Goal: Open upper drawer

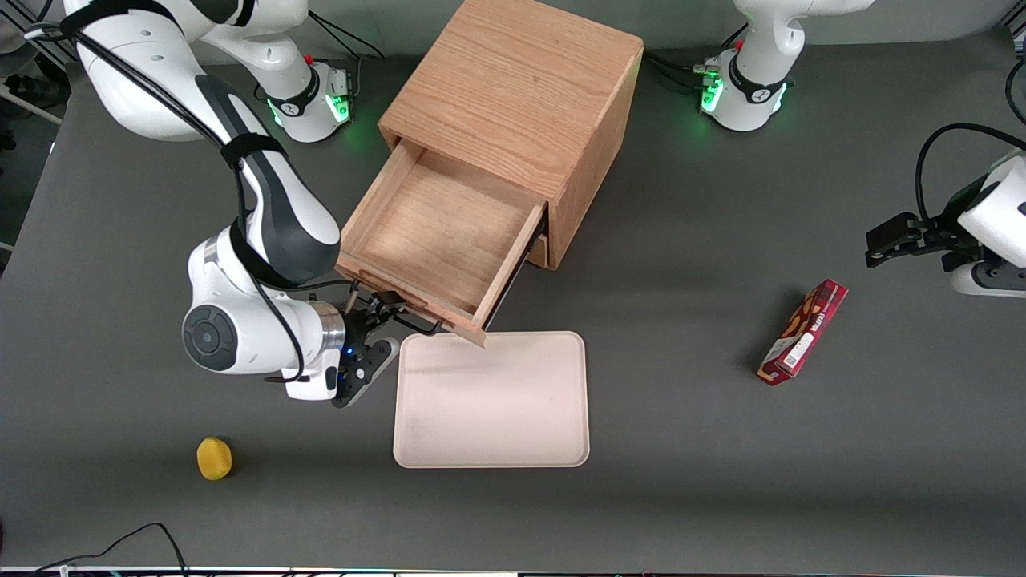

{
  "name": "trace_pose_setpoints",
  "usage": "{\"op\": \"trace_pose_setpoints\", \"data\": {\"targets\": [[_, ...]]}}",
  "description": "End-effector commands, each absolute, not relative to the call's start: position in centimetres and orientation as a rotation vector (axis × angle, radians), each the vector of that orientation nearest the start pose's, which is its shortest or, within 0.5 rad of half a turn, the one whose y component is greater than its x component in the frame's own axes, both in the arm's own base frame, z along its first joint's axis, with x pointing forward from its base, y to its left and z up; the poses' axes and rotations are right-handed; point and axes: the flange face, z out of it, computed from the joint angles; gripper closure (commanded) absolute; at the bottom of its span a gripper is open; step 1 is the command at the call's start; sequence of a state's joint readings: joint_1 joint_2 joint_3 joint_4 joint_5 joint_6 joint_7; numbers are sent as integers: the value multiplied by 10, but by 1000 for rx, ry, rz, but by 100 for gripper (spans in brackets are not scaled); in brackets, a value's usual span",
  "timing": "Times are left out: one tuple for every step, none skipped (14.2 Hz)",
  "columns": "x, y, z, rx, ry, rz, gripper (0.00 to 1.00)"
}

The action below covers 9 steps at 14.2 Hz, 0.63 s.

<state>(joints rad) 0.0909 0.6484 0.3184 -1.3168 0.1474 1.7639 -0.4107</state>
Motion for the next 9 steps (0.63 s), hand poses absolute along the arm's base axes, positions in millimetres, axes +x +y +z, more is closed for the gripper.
{"op": "trace_pose_setpoints", "data": {"targets": [[672, 250, 366, -2618, -1029, 243, 0], [671, 250, 368, -2621, -1025, 242, 0], [669, 251, 378, -2629, -1022, 237, 0], [664, 255, 390, -2633, -1026, 240, 0], [660, 256, 410, -2648, -1013, 225, 0], [653, 259, 432, -2658, -1013, 211, 0], [646, 259, 451, -2664, -1023, 214, 0], [636, 258, 478, -2685, -1043, 201, 0], [625, 255, 506, -2712, -1055, 187, 0]]}}
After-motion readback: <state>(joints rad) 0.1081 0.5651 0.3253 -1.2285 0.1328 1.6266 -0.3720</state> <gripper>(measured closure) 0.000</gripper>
